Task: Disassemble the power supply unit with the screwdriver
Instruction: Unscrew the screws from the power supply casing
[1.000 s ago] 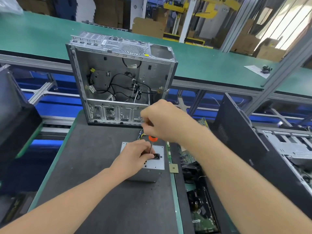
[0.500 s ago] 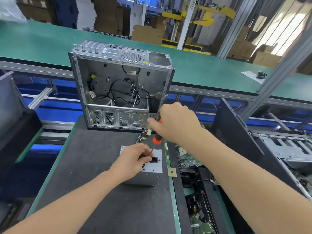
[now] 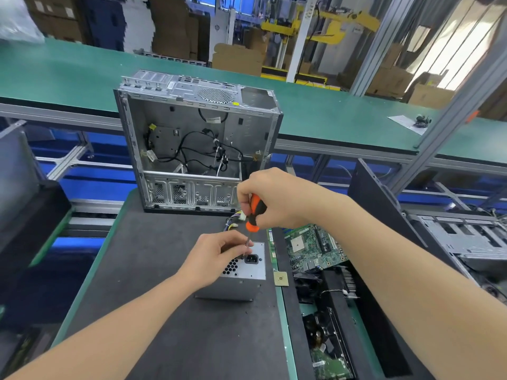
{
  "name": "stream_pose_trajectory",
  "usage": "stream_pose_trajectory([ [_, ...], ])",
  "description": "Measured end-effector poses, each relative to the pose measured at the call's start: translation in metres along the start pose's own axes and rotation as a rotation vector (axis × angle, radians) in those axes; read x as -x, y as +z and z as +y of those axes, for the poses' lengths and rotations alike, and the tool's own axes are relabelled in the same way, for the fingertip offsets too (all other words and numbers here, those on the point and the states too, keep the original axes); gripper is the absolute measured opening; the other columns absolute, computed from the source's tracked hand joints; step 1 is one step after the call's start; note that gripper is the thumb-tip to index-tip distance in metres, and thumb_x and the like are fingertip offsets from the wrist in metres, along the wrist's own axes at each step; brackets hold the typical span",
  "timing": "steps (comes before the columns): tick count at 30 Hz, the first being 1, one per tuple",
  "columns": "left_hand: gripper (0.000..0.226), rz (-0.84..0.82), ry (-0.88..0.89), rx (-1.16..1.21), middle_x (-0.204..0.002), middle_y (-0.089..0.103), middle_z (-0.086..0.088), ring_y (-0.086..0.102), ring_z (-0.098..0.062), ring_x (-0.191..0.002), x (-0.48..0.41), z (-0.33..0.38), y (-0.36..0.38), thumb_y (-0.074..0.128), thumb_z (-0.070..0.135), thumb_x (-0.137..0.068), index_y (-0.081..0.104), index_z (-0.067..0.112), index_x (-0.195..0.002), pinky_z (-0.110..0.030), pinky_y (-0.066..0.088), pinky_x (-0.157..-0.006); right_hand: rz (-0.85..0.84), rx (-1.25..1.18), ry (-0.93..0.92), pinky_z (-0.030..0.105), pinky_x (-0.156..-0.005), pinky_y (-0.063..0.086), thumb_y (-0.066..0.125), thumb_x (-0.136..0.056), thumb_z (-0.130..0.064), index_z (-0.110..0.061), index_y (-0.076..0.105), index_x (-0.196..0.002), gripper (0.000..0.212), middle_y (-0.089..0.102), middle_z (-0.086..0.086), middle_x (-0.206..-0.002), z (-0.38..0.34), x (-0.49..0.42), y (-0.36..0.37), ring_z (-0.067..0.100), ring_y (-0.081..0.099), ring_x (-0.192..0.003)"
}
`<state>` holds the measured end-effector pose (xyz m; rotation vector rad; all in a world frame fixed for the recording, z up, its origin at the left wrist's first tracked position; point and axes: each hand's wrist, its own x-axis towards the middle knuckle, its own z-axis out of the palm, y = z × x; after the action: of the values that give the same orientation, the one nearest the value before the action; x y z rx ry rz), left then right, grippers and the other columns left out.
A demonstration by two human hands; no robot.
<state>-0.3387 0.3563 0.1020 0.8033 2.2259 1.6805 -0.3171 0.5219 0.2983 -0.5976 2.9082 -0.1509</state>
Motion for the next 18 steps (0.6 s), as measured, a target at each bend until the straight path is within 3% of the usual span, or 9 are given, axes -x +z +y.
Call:
stream_pose_trajectory([
  [3,0.026,0.044,0.015,-0.037,-0.092,0.08,0.011,0.077,-0.007,-0.092,-0.001,-0.002,0.005,0.068,0.013,-0.099,0.073,0.037,-0.091,-0.031,0.058,-0.094,0.051,0.013,-0.004,0.034,-0.07,0.051,0.075,-0.083,-0.032,-0.022,0.062,-0.096,0.02,0.059,-0.006,-0.09,-0.003,0.004,0.001,0.014,0.056,-0.085],
  [5,0.026,0.047,0.024,-0.037,-0.09,0.08,0.011,0.077,-0.008,-0.091,-0.001,-0.003,0.006,0.067,0.013,-0.1,0.072,0.036,-0.091,-0.034,0.058,-0.094,0.175,0.066,0.128,0.035,-0.061,0.047,0.064,-0.089,-0.051,-0.02,0.055,-0.086,0.033,0.052,-0.004,-0.08,-0.007,0.005,0.006,0.02,0.054,-0.074],
  [7,0.025,0.044,0.018,-0.039,-0.09,0.08,0.01,0.077,-0.01,-0.091,-0.001,-0.005,0.008,0.067,0.013,-0.1,0.072,0.036,-0.092,-0.039,0.058,-0.097,0.275,0.226,0.311,0.03,-0.049,0.031,0.052,-0.094,-0.063,-0.02,0.04,-0.071,0.05,0.041,-0.001,-0.072,-0.012,0.002,0.012,0.021,0.042,-0.059],
  [9,0.023,0.02,0.009,-0.017,-0.093,0.08,0.009,0.077,-0.011,-0.094,-0.001,-0.004,0.006,0.068,0.015,-0.099,0.073,0.037,-0.095,-0.042,0.057,-0.099,0.283,0.219,0.366,0.028,-0.046,0.024,0.051,-0.098,-0.057,-0.019,0.033,-0.067,0.053,0.039,0.001,-0.07,-0.016,0.0,0.016,0.02,0.039,-0.057],
  [11,0.019,-0.054,0.012,0.061,-0.103,0.08,0.007,0.076,-0.013,-0.1,-0.001,0.001,-0.001,0.068,0.024,-0.097,0.073,0.04,-0.107,-0.04,0.057,-0.098,0.233,0.157,0.334,0.028,-0.046,0.025,0.054,-0.098,-0.051,-0.018,0.035,-0.069,0.048,0.042,0.002,-0.073,-0.014,-0.003,0.016,0.02,0.043,-0.058],
  [14,0.039,-0.168,0.065,0.221,-0.125,0.074,-0.004,0.069,-0.022,-0.118,-0.006,0.018,-0.018,0.067,0.025,-0.099,0.06,0.033,-0.137,-0.032,0.055,-0.094,0.15,0.095,0.231,0.029,-0.049,0.032,0.06,-0.095,-0.049,-0.018,0.046,-0.079,0.037,0.048,-0.001,-0.075,-0.008,-0.004,0.009,0.024,0.055,-0.067],
  [18,0.042,-0.195,0.099,0.29,-0.131,0.071,-0.008,0.066,-0.026,-0.125,-0.016,0.041,-0.031,0.069,0.029,-0.1,0.059,0.023,-0.14,-0.041,0.055,-0.103,0.024,0.001,0.052,0.032,-0.057,0.046,0.068,-0.087,-0.027,-0.023,0.059,-0.094,0.012,0.061,-0.012,-0.08,-0.002,0.0,-0.004,0.018,0.062,-0.079],
])
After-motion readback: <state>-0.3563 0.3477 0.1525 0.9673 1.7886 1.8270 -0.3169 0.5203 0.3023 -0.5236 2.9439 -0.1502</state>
